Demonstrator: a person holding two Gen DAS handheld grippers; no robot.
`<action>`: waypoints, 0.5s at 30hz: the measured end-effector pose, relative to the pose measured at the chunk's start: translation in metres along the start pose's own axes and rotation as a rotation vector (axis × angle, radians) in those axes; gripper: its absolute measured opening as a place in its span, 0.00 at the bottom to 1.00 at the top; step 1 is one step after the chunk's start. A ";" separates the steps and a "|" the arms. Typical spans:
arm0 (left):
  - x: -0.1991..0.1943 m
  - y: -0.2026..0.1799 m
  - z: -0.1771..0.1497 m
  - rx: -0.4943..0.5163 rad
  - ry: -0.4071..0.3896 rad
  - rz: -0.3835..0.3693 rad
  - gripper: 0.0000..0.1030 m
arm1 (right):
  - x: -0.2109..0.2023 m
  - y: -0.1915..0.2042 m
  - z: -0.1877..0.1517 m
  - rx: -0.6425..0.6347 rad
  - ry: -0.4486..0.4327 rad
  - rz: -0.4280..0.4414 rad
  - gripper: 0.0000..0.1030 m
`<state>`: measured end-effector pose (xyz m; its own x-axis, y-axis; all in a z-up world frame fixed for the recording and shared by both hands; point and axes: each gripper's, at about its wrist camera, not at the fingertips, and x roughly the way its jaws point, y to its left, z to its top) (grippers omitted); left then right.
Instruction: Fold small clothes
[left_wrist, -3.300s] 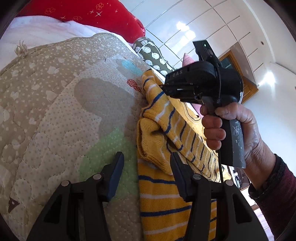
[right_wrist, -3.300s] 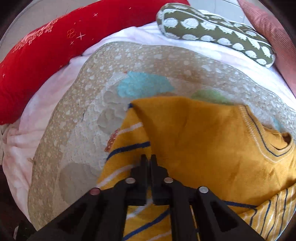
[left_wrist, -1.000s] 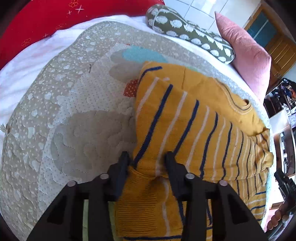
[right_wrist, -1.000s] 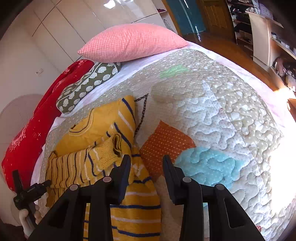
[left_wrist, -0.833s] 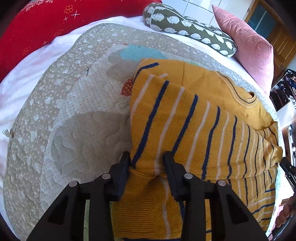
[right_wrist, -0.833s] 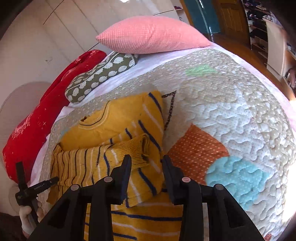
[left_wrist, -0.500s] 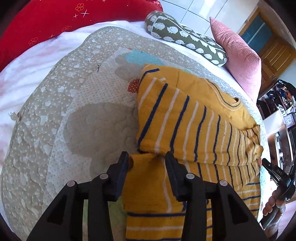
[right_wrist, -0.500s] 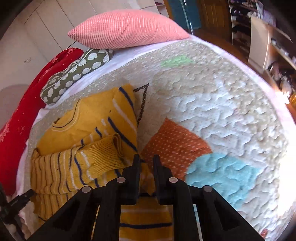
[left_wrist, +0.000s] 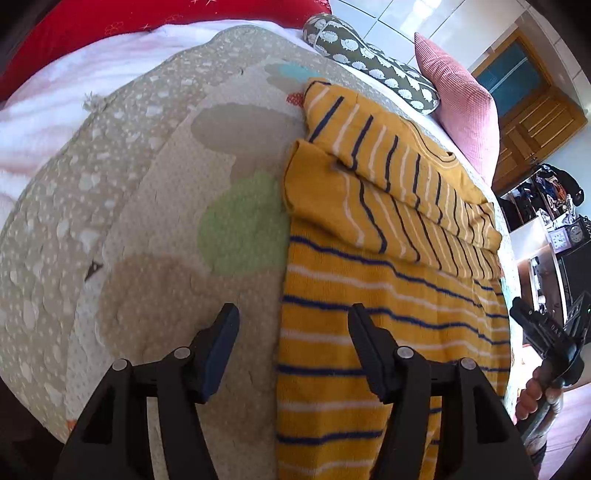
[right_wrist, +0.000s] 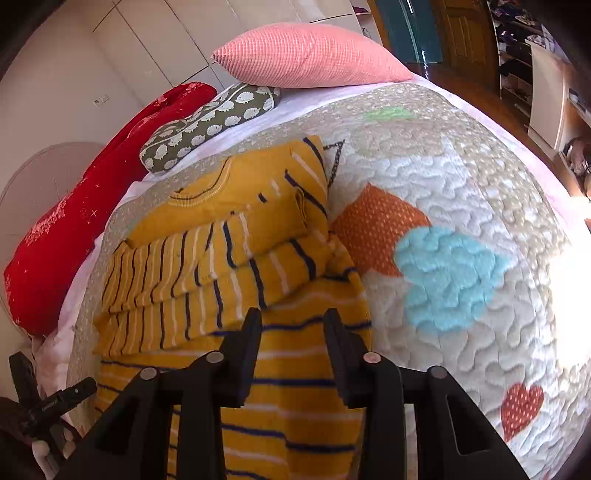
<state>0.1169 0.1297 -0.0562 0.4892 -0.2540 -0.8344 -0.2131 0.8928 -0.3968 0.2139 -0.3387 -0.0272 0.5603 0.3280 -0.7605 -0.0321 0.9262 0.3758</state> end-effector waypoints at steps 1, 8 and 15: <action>-0.003 0.001 -0.007 0.004 -0.003 -0.005 0.59 | -0.004 -0.005 -0.015 0.003 0.002 -0.005 0.43; -0.023 -0.003 -0.048 -0.032 -0.014 -0.054 0.70 | -0.042 -0.037 -0.106 0.045 -0.011 -0.006 0.45; -0.025 -0.021 -0.096 0.034 -0.021 0.009 0.76 | -0.068 -0.032 -0.152 0.086 -0.024 0.088 0.51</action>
<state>0.0282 0.0818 -0.0635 0.5048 -0.2384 -0.8297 -0.1891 0.9073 -0.3757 0.0507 -0.3627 -0.0683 0.5783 0.4022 -0.7098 -0.0116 0.8740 0.4858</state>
